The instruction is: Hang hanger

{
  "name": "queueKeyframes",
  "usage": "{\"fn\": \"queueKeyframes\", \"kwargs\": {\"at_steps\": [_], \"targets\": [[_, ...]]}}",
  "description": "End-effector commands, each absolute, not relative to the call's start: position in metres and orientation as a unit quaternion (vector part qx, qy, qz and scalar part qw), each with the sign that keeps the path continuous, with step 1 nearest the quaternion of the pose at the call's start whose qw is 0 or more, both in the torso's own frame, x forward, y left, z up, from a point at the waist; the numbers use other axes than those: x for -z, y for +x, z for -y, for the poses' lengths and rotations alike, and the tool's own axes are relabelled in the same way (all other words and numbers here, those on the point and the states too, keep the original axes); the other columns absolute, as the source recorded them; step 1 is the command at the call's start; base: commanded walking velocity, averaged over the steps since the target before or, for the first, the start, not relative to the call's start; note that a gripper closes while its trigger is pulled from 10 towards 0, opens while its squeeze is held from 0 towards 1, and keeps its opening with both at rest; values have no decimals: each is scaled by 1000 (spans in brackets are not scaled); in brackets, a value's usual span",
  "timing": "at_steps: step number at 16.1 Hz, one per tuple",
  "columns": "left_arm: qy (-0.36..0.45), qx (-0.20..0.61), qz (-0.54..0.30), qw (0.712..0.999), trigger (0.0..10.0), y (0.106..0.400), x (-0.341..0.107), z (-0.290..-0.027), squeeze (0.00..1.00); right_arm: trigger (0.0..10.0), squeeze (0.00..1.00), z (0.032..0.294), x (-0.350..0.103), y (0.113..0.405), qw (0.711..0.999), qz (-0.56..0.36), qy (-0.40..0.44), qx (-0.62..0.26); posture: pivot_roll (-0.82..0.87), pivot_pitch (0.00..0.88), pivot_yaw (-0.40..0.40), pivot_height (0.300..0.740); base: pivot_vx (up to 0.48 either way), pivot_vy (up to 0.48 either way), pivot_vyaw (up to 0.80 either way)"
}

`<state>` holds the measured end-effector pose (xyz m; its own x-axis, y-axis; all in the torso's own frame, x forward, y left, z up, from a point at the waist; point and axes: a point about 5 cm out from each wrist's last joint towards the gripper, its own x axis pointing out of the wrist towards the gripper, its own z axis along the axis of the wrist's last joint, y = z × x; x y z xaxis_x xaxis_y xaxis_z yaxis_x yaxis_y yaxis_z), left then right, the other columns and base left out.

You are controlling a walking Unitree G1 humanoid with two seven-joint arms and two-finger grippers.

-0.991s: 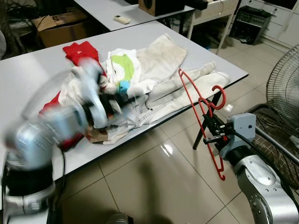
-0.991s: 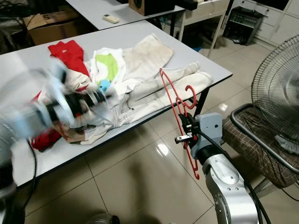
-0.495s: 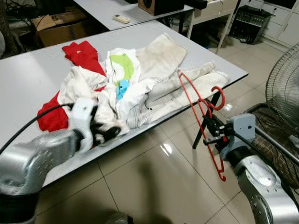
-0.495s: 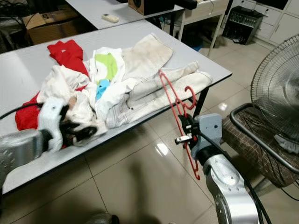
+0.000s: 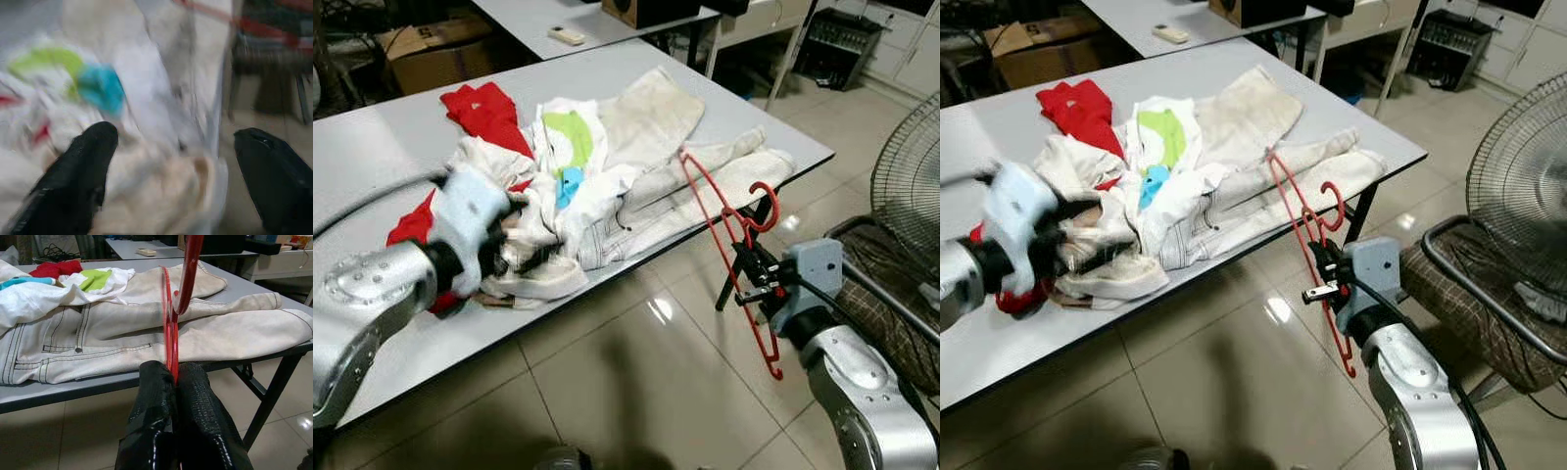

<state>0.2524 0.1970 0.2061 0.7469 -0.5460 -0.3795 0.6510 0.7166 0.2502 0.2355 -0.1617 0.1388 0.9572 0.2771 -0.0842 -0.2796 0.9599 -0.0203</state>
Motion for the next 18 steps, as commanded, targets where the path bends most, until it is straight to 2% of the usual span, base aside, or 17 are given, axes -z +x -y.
{"fn": "queueKeyframes", "kwargs": {"at_steps": [1, 2, 3, 4, 6, 7, 8, 9, 10, 11, 12, 18], "targets": [[155, 292, -197, 923, 10000, 254, -196, -210, 1000, 10000, 0, 164, -140, 238, 990, -36, -20, -135, 98, 53, 39, 740, 0, 0, 0], [95, 238, -238, 937, 10000, 255, -190, -219, 1000, 10000, 0, 165, -141, 238, 990, -35, -20, -132, 98, 53, 39, 740, 0, 0, 0], [84, 227, -248, 938, 10000, 255, -188, -222, 1000, 10000, 0, 165, -141, 238, 991, -34, -20, -131, 96, 52, 46, 740, 0, 0, 0], [20, 190, -268, 944, 10000, 253, -184, -226, 1000, 10000, 0, 165, -141, 236, 991, -34, -21, -130, 92, 52, 48, 740, 0, 0, 0], [-87, 213, -246, 942, 10000, 248, -188, -223, 1000, 10000, 0, 166, -141, 235, 991, -35, -21, -129, 92, 52, 47, 740, 0, 0, 0], [-115, 213, -240, 940, 10000, 245, -191, -226, 792, 10000, 0, 166, -141, 235, 991, -36, -22, -129, 92, 53, 41, 740, 0, 0, 0], [-132, 209, -233, 940, 10000, 245, -194, -229, 537, 10000, 0, 167, -141, 235, 991, -36, -22, -130, 96, 54, 34, 740, 0, 0, 0], [-151, 186, -236, 942, 10000, 241, -200, -238, 59, 10000, 0, 167, -141, 237, 990, -37, -24, -134, 101, 54, 25, 740, 0, 0, 0], [-138, 173, -253, 942, 10000, 238, -199, -241, 0, 10000, 0, 166, -141, 238, 990, -37, -25, -137, 103, 56, 22, 740, 0, 0, 0], [-97, 162, -301, 935, 10000, 227, -189, -245, 0, 10000, 0, 165, -141, 239, 989, -37, -25, -141, 106, 56, 20, 740, 0, 0, 0], [-90, 161, -315, 931, 10000, 223, -184, -245, 0, 10000, 0, 165, -141, 239, 989, -37, -25, -142, 106, 56, 20, 740, 0, 0, 0], [-159, 148, -327, 920, 10000, 219, -168, -234, 0, 10000, 0, 166, -142, 240, 989, -36, -27, -144, 104, 52, 14, 740, 0, 0, 0]]}}
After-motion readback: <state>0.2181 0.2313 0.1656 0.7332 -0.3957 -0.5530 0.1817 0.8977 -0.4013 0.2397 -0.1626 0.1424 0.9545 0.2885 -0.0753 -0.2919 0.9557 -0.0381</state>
